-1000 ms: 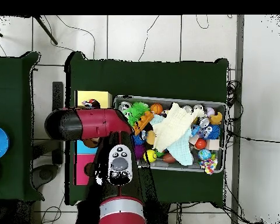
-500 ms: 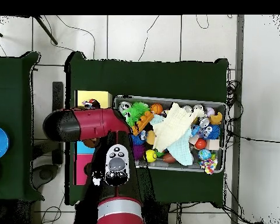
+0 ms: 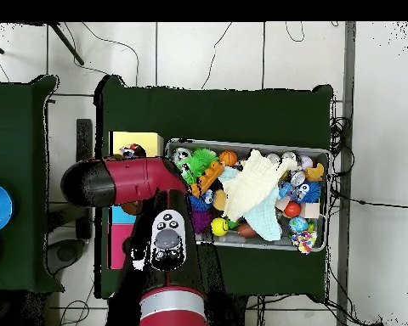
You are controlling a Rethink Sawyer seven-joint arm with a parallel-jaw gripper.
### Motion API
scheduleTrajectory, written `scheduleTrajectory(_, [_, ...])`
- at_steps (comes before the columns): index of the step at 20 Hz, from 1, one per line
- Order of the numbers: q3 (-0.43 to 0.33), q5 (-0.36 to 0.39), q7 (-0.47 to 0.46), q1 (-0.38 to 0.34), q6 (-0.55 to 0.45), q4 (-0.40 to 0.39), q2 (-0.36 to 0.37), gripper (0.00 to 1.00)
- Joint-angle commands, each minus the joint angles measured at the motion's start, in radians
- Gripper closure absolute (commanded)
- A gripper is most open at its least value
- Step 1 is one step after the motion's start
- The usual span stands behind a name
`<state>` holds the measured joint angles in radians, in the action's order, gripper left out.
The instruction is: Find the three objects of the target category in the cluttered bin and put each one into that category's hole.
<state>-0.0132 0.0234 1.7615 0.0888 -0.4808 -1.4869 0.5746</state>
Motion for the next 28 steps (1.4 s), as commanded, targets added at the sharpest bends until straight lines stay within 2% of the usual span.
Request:
scheduleTrajectory(1, [-0.033, 0.150, 0.062, -0.065, 0.313, -0.023, -0.314, 1.00])
scheduleTrajectory(10, [-0.074, 0.160, 0.041, -0.098, 0.346, -0.028, -0.336, 1.00])
scheduleTrajectory(20, [-0.019, 0.225, 0.047, -0.051, 0.365, 0.006, -0.351, 1.00])
scheduleTrajectory(28, [-0.040, 0.265, 0.051, -0.068, 0.378, 0.006, -0.362, 1.00])
